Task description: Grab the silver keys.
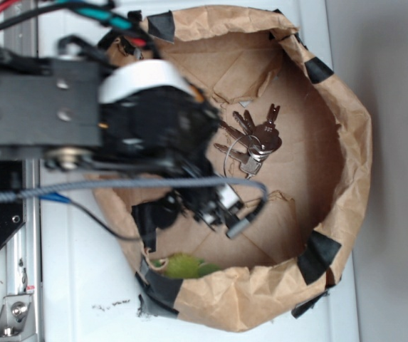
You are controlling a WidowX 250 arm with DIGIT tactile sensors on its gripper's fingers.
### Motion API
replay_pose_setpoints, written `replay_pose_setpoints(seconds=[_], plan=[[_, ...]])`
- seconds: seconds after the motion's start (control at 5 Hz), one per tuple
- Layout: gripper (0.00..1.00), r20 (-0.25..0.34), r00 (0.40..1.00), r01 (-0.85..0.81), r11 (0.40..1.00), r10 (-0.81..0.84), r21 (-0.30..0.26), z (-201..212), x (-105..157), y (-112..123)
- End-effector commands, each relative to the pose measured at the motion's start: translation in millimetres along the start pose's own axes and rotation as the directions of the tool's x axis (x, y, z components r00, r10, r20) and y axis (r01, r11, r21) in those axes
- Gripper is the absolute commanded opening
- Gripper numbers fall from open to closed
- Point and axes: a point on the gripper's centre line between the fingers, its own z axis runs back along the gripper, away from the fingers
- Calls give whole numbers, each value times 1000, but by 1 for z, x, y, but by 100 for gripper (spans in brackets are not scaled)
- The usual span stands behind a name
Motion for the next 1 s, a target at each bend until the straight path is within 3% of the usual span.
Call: replay_pose_setpoints(seconds=[0.0,0.2,0.8], plan=[[100,26,1000,-17,999,18,-45,-14,7,0],[100,3,1000,-26,999,26,-29,-21,13,-4],[100,34,999,-41,998,42,-44,-28,27,-9]])
